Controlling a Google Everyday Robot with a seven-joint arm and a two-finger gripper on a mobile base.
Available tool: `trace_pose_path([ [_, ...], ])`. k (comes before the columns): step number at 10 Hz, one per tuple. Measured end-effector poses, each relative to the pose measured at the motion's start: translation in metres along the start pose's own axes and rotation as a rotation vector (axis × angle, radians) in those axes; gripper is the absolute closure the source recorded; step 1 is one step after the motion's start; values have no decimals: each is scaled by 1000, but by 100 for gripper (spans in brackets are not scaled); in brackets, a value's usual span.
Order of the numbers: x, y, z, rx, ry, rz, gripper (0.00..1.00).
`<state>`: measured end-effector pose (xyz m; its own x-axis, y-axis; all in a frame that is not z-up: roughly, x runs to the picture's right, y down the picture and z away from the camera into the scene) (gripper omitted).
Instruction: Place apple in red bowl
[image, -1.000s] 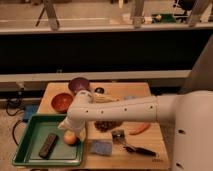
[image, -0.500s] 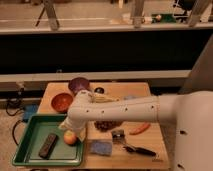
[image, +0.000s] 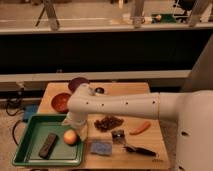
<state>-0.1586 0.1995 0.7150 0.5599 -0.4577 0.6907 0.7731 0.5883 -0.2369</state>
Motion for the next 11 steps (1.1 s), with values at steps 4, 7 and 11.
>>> trace_pose_path([
  [4,1,2,-16,-17,-23,117,20],
  [7,-10,-21,-9,16,-74,218,20],
  [11,-12,-30,-5,-22,-124,309,20],
])
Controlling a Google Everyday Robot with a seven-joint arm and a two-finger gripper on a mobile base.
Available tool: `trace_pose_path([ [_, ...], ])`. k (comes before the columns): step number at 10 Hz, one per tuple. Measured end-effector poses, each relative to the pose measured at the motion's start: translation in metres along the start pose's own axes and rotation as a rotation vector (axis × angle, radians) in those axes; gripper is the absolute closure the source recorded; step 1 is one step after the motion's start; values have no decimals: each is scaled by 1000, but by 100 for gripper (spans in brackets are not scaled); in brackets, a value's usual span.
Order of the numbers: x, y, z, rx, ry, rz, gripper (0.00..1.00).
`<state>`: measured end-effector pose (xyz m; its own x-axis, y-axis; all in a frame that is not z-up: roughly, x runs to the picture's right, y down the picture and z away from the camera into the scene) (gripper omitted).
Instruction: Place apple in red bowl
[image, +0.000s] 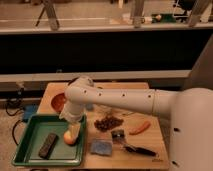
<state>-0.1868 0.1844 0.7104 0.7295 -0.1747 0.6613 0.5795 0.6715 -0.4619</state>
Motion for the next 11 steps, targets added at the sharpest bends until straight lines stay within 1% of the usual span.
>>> trace_pose_path([
  [1,2,0,2,-19,16,28,20],
  [2,4,0,6,-35,52,70,20],
  [3,8,2,9,-43,102,101,20],
  [4,12,4,16,-42,134,125,20],
  [5,19,6,21,-27,155,144,20],
  [6,23,8,26,7,164,159,20],
  [7,28,10,30,43,164,175,20],
  [8,34,13,38,69,141,191,20],
  [10,40,15,50,110,101,215,20],
  [11,40,15,52,124,88,225,20],
])
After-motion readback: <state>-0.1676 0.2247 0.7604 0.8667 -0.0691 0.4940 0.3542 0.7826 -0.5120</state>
